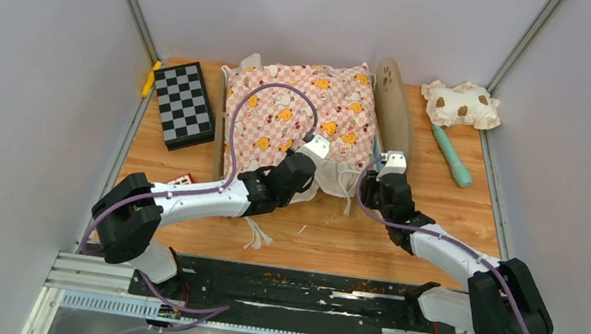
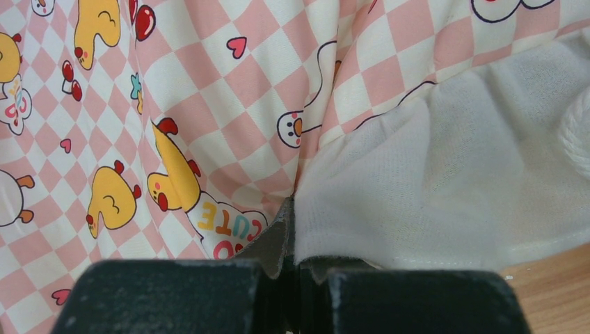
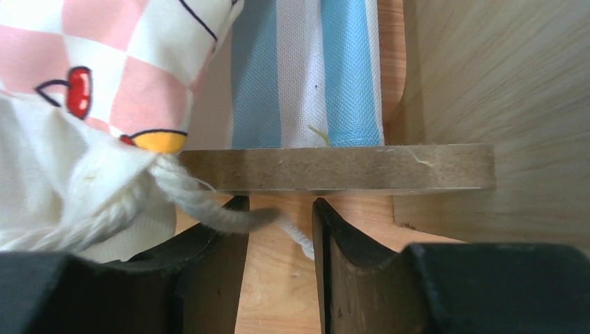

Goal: Set up the pet bed
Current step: Cross the ropes on the bed frame.

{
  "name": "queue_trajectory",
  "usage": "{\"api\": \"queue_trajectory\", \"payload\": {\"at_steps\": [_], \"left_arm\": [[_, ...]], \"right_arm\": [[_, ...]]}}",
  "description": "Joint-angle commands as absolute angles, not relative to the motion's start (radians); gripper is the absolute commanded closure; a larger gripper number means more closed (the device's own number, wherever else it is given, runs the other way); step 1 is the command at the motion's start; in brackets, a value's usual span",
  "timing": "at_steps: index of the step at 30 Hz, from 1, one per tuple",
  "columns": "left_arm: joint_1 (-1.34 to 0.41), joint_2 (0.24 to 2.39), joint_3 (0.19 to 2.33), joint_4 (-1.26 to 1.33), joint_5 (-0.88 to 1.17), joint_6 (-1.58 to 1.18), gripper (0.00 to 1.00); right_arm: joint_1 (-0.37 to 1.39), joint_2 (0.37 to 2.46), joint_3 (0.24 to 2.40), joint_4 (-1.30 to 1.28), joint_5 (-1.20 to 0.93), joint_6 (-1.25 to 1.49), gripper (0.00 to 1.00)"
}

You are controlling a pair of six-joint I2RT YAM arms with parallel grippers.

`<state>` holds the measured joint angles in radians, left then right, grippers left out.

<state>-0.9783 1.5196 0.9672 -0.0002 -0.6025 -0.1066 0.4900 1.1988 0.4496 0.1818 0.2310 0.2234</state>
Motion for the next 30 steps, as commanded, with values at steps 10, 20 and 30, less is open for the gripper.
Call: {"api": "queue_trajectory", "payload": {"at_steps": [10,20,30], "left_arm": [[-0.972,1.505,0.95,0.013,-0.607,-0.117,1.0],[-0.972,1.484,0.949,0.01,-0.613,-0.098,1.0],[-0.972,1.462,0.96,0.005,-0.6,-0.092,1.0]], "right_arm": [[0.491,1.237,0.509,0.223,0.246,0.223,0.88],[0.491,1.057,0.629,-0.013,0.31,0.168,1.0],[0.491,1.059,0.831,-0.103,0.367,-0.024,1.0]]}}
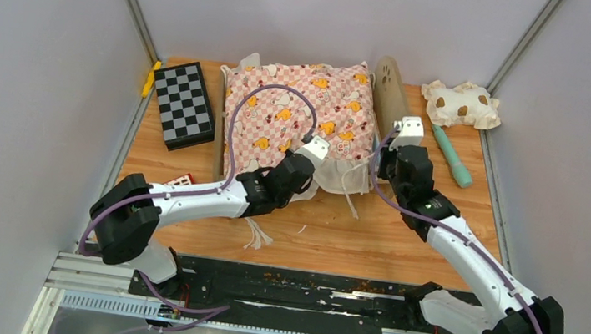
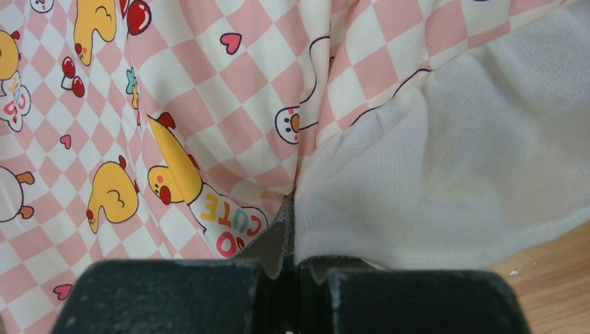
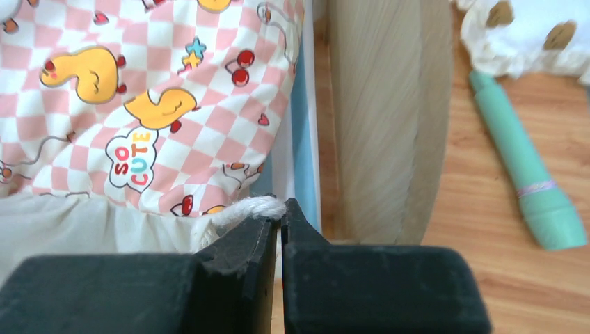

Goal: Set up the pet bed
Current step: Cross the ropes on the bed frame.

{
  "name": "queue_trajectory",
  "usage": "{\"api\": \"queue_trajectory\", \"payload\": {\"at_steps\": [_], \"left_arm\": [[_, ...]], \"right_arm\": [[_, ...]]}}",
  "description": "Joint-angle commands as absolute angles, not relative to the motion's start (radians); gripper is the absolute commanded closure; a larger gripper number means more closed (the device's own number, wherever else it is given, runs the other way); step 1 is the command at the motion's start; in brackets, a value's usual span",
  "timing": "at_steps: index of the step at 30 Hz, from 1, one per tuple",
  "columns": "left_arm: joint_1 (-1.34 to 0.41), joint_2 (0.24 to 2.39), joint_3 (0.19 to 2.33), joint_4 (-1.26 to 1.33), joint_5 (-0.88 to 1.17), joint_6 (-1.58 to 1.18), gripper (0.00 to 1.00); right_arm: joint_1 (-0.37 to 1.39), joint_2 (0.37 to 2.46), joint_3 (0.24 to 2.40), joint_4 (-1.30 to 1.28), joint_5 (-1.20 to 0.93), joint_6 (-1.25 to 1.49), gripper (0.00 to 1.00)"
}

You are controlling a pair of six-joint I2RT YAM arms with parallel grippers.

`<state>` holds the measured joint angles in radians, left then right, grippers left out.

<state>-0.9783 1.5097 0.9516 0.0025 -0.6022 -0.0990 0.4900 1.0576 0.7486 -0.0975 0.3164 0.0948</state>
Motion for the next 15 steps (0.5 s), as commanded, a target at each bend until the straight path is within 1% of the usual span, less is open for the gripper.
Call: {"api": "queue_trajectory", "payload": {"at_steps": [1,7,15], "left_arm": [[-0.973,1.461,0.966,0.005,-0.597,-0.091,1.0],[-0.973,1.463,1.006,-0.033,-0.582,-0.08,1.0],[-0.971,1.483,1.047,-0.047,-0.582,-0.061,1.0]], "right_arm": [[0.491,1.068,0.846,-0.099,0.371,-0.049,1.0],[0.491,1.138,0.947,-0.087,0.42,-0.165,0.99],[0.491,1.238,1.053,-0.058,0.434,-0.308,0.98]]}}
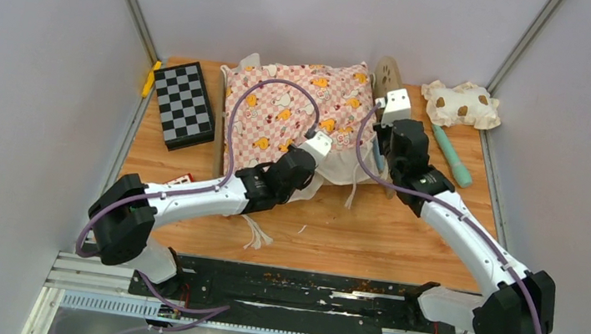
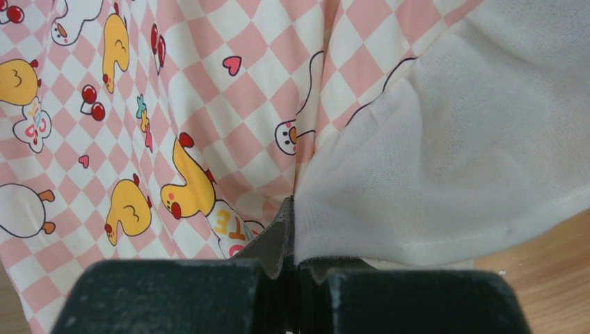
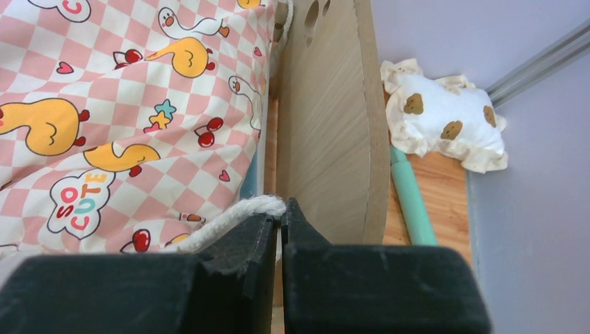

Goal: Set up the pet bed
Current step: Cross the ropes on the bed frame.

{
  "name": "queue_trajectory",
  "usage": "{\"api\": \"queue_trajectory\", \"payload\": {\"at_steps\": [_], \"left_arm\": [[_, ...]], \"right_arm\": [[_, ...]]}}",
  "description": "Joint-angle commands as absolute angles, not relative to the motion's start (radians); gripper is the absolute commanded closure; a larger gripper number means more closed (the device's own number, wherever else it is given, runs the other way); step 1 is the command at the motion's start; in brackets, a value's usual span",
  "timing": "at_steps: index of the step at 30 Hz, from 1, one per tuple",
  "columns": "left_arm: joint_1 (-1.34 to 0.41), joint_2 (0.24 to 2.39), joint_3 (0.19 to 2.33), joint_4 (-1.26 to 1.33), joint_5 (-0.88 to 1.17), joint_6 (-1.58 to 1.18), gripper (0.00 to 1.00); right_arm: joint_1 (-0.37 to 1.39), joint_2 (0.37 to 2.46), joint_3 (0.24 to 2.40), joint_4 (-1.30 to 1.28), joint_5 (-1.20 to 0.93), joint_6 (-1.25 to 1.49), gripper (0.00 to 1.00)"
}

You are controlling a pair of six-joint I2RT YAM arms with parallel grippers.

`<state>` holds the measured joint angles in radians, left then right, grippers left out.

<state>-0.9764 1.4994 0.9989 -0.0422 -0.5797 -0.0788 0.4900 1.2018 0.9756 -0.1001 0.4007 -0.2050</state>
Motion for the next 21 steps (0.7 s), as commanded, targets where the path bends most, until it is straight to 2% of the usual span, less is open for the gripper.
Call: {"api": "queue_trajectory", "payload": {"at_steps": [1,21], "left_arm": [[-0.972,1.487,1.051,-0.047,-0.583,-0.06,1.0],[-0.972,1.574,1.113,-0.047,-0.581,-0.037,1.0]], "right_arm": [[0.491,1.249,1.063,-0.059,0.436,-0.319,0.98],[0.49,1.359,1.104,0.062,0.517,-0.469,0.98]]}}
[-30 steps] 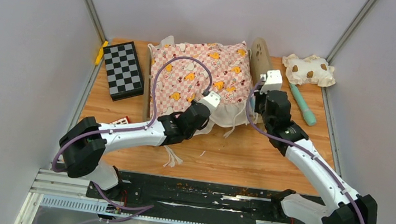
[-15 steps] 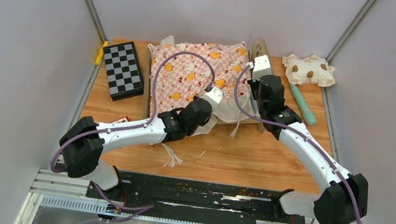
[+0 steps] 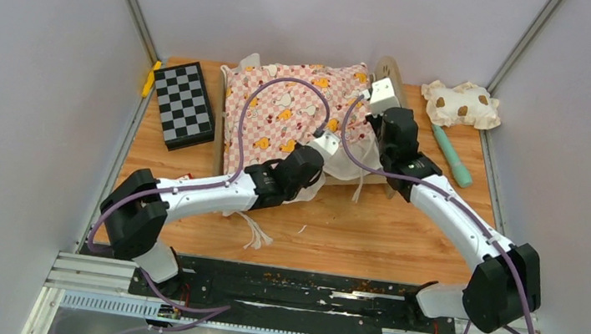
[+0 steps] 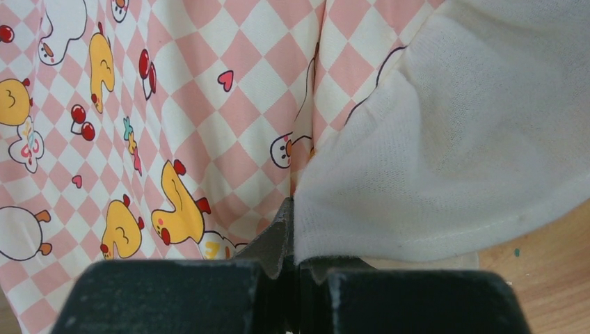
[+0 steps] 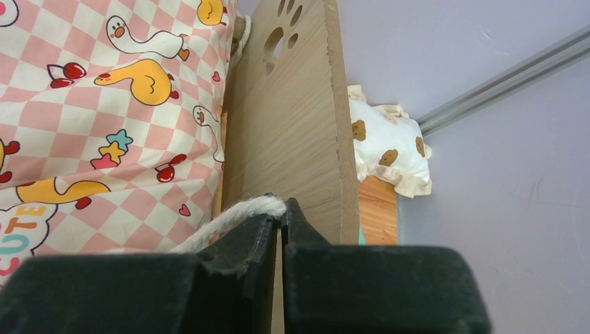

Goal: Set up the pet bed
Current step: Cross the ropes on the bed frame.

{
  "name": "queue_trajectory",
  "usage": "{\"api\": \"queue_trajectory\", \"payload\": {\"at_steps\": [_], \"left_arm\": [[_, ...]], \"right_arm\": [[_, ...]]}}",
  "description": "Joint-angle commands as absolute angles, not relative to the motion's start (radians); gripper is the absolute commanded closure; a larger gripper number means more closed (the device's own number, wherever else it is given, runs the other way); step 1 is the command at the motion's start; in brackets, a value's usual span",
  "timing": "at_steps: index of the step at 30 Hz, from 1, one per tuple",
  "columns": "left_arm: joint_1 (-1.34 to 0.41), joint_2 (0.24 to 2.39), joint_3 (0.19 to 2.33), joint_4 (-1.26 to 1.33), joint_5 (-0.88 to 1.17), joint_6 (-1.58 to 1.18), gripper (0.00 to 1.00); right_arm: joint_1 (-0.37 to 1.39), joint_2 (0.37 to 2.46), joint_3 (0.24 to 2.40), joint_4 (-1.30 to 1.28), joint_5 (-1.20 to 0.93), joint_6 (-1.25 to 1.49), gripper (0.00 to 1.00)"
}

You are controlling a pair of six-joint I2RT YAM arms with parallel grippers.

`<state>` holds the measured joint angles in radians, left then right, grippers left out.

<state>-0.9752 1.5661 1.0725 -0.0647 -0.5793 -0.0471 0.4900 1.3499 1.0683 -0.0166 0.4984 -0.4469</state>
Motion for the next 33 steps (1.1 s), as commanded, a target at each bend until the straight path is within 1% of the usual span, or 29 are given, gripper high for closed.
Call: {"api": "queue_trajectory", "payload": {"at_steps": [1,4,7,13,23,27,33], "left_arm": [[-0.972,1.578,1.113,-0.048,-0.578,-0.038,1.0],[-0.972,1.591,1.111,-0.044,-0.571,-0.041,1.0],[-0.972,1.603,1.108,-0.044,-0.559,-0.046,1.0],[-0.971,1.616,1.097,-0.041,-0.531,-0.055,1.0],[-0.972,1.631,1.106,-0.041,-0.511,-0.066,1.0],[-0.972,1.636,1.112,-0.046,-0.502,-0.066,1.0],[-0.972,1.642,1.118,-0.051,-0.49,-0.069,1.0]], "right_arm": [[0.492,1.361,1.098,0.061,0.517,-0.463,0.97],[0.491,1.366,1.063,0.056,0.522,-0.437,0.96],[0.491,1.358,1.017,0.06,0.529,-0.404,0.92],[0.491,1.331,0.953,0.053,0.54,-0.364,0.74],[0.491,1.222,0.92,0.007,0.559,-0.334,0.55],[0.491,1.185,0.899,0.004,0.589,-0.317,0.51],[0.491,1.191,0.889,0.003,0.635,-0.313,0.5]]}}
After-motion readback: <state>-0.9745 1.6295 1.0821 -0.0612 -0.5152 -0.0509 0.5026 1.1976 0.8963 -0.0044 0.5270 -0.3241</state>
